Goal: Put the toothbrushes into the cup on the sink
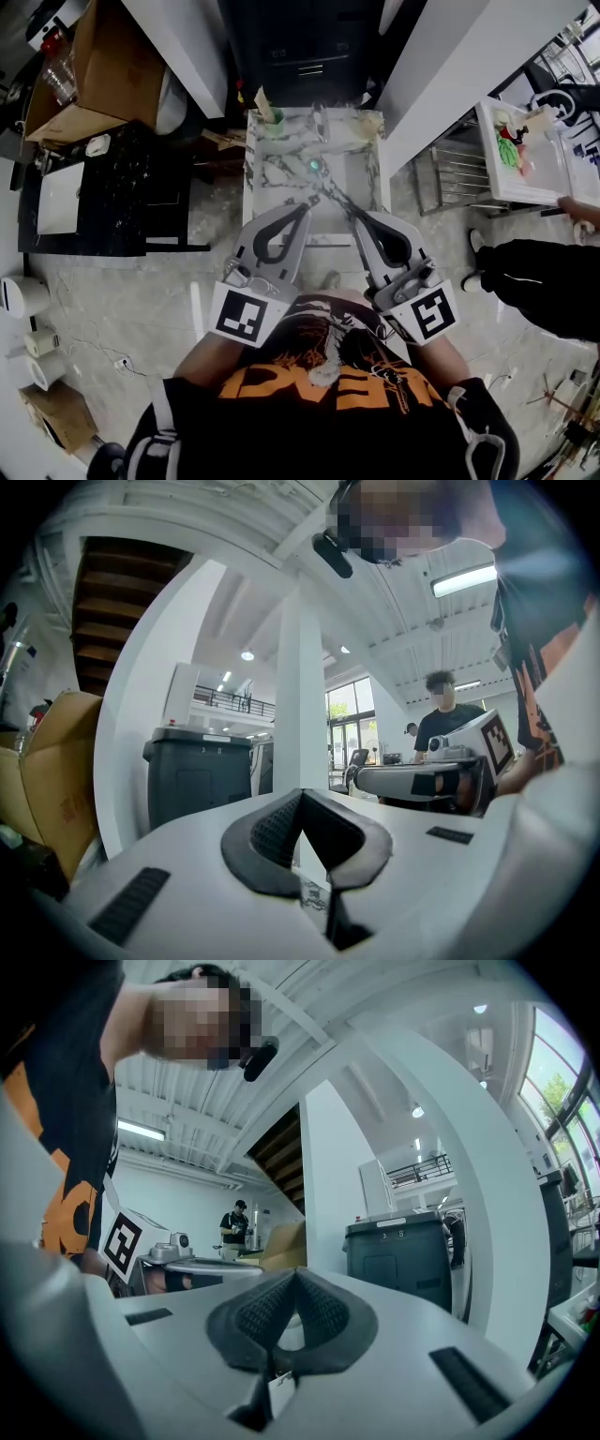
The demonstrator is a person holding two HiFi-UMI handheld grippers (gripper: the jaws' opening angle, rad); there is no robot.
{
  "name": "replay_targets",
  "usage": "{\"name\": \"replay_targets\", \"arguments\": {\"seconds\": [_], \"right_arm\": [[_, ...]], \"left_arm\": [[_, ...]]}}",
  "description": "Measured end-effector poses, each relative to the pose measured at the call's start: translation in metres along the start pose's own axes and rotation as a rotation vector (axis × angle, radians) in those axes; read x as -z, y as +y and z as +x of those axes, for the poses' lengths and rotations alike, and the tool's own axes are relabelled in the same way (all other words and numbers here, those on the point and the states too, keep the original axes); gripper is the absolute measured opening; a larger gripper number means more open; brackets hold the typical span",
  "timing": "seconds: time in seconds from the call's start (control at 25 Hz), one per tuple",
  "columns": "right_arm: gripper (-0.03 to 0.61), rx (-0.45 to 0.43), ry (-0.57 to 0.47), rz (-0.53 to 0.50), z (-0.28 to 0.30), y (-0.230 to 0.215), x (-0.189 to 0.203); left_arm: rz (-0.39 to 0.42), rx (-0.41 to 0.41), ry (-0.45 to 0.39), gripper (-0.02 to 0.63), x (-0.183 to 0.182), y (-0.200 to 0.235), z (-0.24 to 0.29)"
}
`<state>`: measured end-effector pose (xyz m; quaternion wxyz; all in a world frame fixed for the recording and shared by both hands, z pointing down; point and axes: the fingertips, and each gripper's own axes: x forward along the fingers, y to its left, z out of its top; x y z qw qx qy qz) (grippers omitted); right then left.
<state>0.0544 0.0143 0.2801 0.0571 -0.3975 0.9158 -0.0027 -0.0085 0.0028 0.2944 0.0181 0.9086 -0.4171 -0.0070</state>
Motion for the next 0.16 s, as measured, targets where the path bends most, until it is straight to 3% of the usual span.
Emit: {"name": "replay_targets", "arguments": {"seconds": [0.16], "right_arm": [[0.014,0.005,-0.004,-0.008,0.0002,0.0065,-0.0019]], "left_arm": [[-0.009,0.001,-0.008,0.023,-0.0004,0.001,-0.0067]]}}
